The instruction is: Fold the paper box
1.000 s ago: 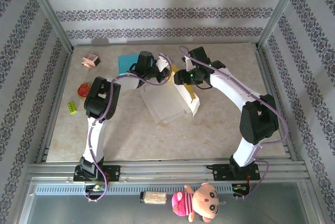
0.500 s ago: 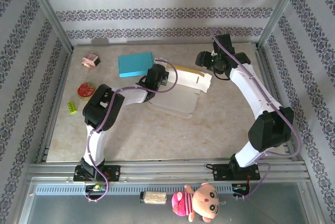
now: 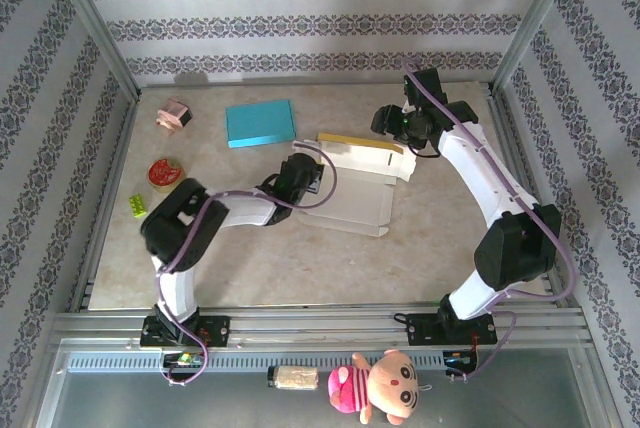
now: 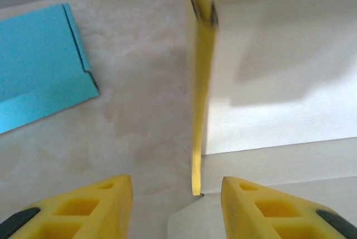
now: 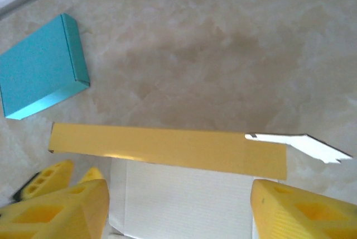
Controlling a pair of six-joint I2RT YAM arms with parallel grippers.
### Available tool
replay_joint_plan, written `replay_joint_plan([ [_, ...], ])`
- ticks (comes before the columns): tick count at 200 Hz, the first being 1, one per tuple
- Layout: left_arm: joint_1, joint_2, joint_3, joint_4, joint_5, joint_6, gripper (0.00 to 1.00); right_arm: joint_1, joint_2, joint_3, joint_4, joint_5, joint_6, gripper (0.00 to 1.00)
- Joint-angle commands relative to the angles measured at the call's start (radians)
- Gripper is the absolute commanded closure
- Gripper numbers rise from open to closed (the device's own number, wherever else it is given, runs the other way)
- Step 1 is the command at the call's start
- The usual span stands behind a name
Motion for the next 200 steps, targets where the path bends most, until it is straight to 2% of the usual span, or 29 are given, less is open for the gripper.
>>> replay_joint_plan([
  [1, 0.011, -0.195, 0.022, -0.196, 0.054, -0.154, 0.55, -0.010, -0.059, -0.020, -0.066, -0.014, 0.030, 0.32],
  [15, 0.039, -0.239, 0.125, -0.422, 0.152, -0.216, 0.52, -0.015, -0.066, -0.045, -0.067, -0.032, 0.052, 0.31],
  [33, 0.103, -0.181, 0.313, -0.640, 0.319, -0.282, 0.52, -0.025, -0.058, -0.076, -0.047, -0.024, 0.059, 0.29],
  [55, 0.162, -0.070, 0.463, -0.695, 0.474, -0.322, 0.49, -0.058, -0.012, -0.084, -0.018, -0.046, 0.060, 0.25],
  [68, 0.180, 0.002, 0.550, -0.720, 0.529, -0.327, 0.45, -0.075, 0.017, -0.081, -0.005, -0.050, 0.048, 0.24],
  [95, 0.198, 0.114, 0.655, -0.711, 0.577, -0.345, 0.36, -0.079, 0.062, -0.070, 0.026, -0.101, 0.026, 0.24],
  [121, 0.201, 0.160, 0.687, -0.690, 0.618, -0.382, 0.33, -0.081, 0.091, -0.085, 0.055, -0.129, 0.046, 0.24],
  [144, 0.201, 0.168, 0.667, -0.655, 0.640, -0.412, 0.33, -0.083, 0.112, -0.094, 0.088, -0.153, 0.046, 0.24],
  [200, 0.201, 0.155, 0.587, -0.602, 0.640, -0.460, 0.38, -0.081, 0.155, -0.114, 0.142, -0.214, 0.083, 0.34],
])
